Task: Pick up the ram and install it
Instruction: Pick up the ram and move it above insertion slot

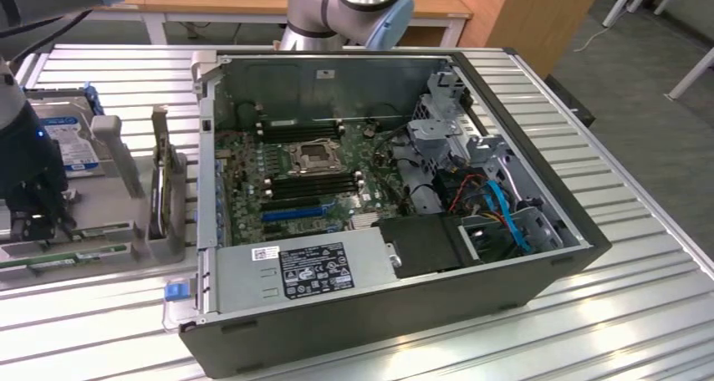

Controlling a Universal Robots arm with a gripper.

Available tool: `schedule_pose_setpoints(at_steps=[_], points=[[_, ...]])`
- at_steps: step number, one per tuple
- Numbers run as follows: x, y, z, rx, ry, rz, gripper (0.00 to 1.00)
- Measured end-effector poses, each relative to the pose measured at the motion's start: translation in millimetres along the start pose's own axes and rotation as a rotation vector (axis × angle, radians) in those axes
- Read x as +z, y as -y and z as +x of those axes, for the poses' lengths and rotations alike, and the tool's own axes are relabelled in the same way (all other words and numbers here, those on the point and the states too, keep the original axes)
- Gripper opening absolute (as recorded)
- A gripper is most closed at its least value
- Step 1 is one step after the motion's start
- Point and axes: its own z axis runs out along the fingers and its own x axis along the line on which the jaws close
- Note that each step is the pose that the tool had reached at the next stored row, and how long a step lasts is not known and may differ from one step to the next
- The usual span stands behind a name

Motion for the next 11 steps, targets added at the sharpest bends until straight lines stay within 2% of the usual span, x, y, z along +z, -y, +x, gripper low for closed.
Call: schedule_pose_setpoints(at_steps=[5, 11], points=[[9.1, -0.9, 0.0, 0.000, 0.0000, 0.0000, 0.24], [20.7, -25.1, 0.0, 0.000, -0.0002, 0.0000, 0.24]])
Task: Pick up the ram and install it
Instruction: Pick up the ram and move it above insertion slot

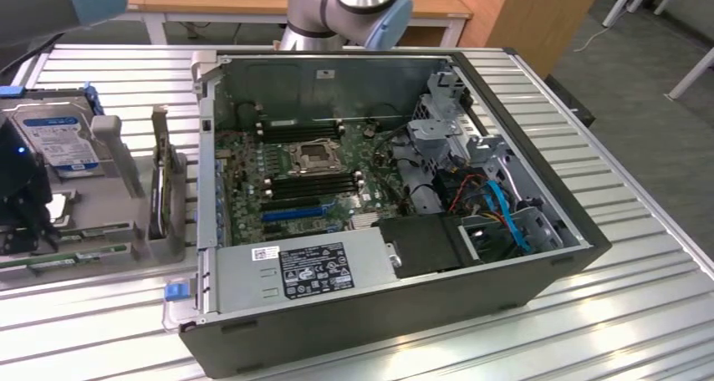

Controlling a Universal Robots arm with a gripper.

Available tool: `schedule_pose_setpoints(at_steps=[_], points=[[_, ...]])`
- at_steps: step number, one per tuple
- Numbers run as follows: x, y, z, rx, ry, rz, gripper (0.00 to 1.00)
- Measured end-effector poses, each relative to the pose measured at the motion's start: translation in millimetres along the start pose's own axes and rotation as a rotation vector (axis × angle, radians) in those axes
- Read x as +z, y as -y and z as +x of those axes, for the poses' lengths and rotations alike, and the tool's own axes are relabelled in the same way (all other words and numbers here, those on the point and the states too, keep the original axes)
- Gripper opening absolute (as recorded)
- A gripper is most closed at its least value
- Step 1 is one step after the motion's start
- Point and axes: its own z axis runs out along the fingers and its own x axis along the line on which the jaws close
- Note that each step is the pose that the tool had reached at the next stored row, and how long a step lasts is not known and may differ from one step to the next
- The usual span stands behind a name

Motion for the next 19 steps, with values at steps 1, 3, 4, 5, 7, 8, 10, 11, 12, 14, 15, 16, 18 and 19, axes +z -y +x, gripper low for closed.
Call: schedule_pose_setpoints(at_steps=[1, 3, 4, 5, 7, 8, 10, 11, 12, 14, 15, 16, 18, 19], points=[[1.9, -2.9, 0.0, 0.000, 0.0001, 0.0001, 0.24], [5.7, -6.1, 0.0, 0.000, 0.0001, 0.0001, 0.24], [7.5, -6.3, 0.0, 0.000, 0.0002, 0.0003, 0.24], [9.3, -6.6, 0.1, 0.000, 0.0001, 0.0002, 0.24], [12.6, -6.7, 0.1, 0.000, 0.0001, 0.0002, 0.24], [12.6, -6.8, 0.1, 0.000, -0.0001, 0.0000, 0.24], [12.7, -6.7, 0.0, 0.000, -0.0001, -0.0001, 0.24], [13.0, -5.9, 0.0, 0.000, 0.0000, 0.0000, 0.24], [13.5, -4.2, 0.0, 0.000, -0.0001, 0.0000, 0.24], [15.0, -0.9, 0.1, 0.000, 0.0000, 0.0001, 0.24], [15.8, 0.8, 0.1, 0.000, 0.0002, 0.0002, 0.24], [17.0, 1.3, 0.1, -0.001, 0.0005, 0.0003, 0.24], [20.4, 1.4, 0.1, -0.001, 0.0004, 0.0002, 0.24], [22.2, 1.5, 0.1, -0.002, 0.0003, 0.0001, 0.24]])
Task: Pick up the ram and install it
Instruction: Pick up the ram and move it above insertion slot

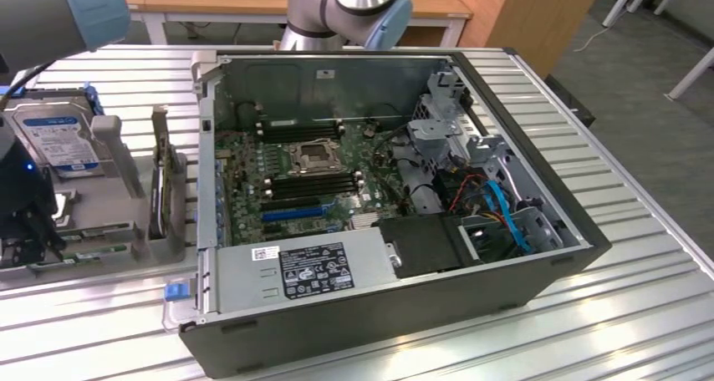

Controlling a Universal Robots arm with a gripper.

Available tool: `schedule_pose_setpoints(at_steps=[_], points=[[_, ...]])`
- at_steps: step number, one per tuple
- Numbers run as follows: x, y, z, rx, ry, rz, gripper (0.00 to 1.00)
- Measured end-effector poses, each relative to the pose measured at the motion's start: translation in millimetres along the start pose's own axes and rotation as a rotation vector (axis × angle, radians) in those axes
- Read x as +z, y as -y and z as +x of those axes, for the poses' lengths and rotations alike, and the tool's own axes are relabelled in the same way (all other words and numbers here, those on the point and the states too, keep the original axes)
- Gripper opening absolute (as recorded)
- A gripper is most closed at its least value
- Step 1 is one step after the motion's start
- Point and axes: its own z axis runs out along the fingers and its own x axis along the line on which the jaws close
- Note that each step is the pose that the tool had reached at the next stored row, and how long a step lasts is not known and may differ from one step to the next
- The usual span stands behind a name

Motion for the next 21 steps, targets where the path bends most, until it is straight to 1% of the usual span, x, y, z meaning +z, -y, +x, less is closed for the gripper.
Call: schedule_pose_setpoints(at_steps=[6, 15, 21], points=[[10.2, 0.3, 0.1, -0.005, -0.0001, 0.0000, 0.24], [10.3, 0.3, -2.0, -0.005, -0.0005, -0.0001, 0.24], [12.6, 0.4, -2.0, -0.005, -0.0006, -0.0003, 0.24]])
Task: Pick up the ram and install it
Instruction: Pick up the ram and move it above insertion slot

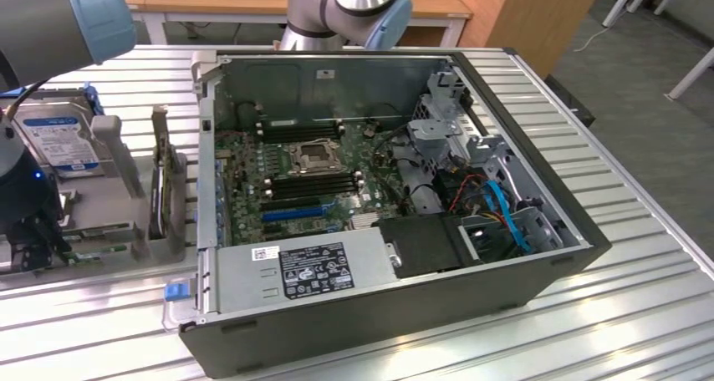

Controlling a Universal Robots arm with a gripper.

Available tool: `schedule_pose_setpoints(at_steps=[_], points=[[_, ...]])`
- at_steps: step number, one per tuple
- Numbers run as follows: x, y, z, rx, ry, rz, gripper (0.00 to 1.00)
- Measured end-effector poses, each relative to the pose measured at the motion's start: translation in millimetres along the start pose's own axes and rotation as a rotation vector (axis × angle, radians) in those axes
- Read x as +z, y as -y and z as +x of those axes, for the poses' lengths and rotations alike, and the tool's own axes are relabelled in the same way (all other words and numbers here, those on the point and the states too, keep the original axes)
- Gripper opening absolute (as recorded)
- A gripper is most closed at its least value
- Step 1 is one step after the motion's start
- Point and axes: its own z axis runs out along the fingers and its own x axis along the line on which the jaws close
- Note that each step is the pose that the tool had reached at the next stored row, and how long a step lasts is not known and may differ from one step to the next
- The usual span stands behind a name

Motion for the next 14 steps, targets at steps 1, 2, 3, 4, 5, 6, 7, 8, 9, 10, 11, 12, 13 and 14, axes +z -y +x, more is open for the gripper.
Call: schedule_pose_setpoints(at_steps=[1, 2, 3, 4, 5, 6, 7, 8, 9, 10, 11, 12, 13, 14], points=[[0.1, 0.0, 0.0, 0.000, 0.0000, 0.0000, 0.24], [0.2, 0.0, 0.0, 0.000, 0.0001, 0.0002, 0.24], [0.2, 0.0, 0.0, 0.000, 0.0001, 0.0001, 0.24], [0.2, 0.0, 0.0, 0.000, 0.0002, 0.0002, 0.24], [0.2, -0.1, 0.0, 0.000, 0.0002, 0.0002, 0.24], [0.3, -0.1, 0.0, 0.000, 0.0002, 0.0003, 0.24], [0.4, -0.1, 0.0, 0.000, 0.0003, 0.0004, 0.24], [0.3, -0.2, 0.1, 0.000, 0.0002, 0.0003, 0.24], [0.3, -0.3, 0.1, 0.000, 0.0001, 0.0002, 0.24], [0.3, -0.3, 0.2, 0.000, 0.0001, 0.0002, 0.24], [0.3, -0.3, 0.2, 0.000, 0.0002, 0.0002, 0.24], [0.4, -0.4, 0.2, 0.000, 0.0002, 0.0003, 0.24], [0.4, -0.5, 1.0, 0.000, 0.0002, 0.0003, 0.24], [0.3, -0.5, 1.3, 0.000, 0.0000, 0.0001, 0.24]])
